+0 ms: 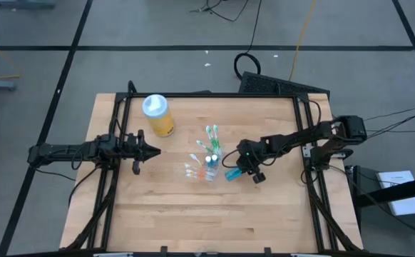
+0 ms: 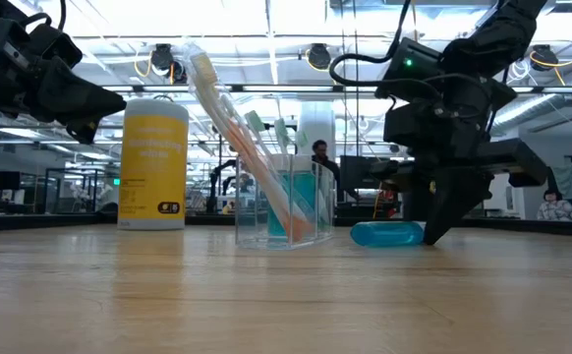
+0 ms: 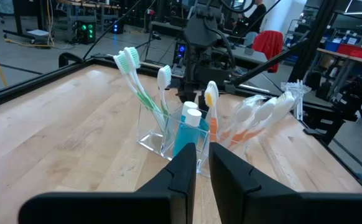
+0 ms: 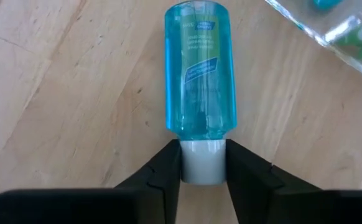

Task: Pick & Place toothbrushing station
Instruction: Put the blue mouthwash bottle into the transparent organizer

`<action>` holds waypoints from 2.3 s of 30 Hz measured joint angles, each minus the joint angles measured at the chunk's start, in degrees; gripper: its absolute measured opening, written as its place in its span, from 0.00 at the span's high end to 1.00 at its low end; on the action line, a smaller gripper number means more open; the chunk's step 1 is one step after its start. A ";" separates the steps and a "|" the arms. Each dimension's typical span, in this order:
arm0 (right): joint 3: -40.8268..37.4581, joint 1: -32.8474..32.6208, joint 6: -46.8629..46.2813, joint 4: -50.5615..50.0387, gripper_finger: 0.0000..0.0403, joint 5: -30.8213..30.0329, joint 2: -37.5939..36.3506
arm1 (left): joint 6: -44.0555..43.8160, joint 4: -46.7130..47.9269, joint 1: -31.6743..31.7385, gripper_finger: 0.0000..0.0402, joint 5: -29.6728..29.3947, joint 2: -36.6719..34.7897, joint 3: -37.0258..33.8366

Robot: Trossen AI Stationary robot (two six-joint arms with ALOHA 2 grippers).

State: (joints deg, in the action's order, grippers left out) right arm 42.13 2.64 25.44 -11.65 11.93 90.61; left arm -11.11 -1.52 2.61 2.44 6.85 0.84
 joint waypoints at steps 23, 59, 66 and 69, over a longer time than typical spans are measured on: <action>34.15 -7.43 1.35 -32.39 0.78 -19.57 0.54 | -0.01 0.01 -0.01 0.88 0.00 0.00 -0.02; 34.84 -8.44 14.78 -26.24 0.69 -30.47 8.76 | -0.02 0.01 0.00 0.88 0.00 0.00 -0.01; 34.84 -8.92 14.54 -25.14 0.68 -31.48 8.38 | -0.01 0.01 -0.02 0.88 0.00 0.00 0.00; 34.84 -8.95 14.70 -24.45 0.68 -31.52 8.32 | 0.00 0.02 0.00 0.88 0.00 0.00 0.00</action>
State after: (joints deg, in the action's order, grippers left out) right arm 76.97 -6.31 40.14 -36.10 -19.59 98.93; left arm -11.11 -1.50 2.61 2.44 6.85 0.84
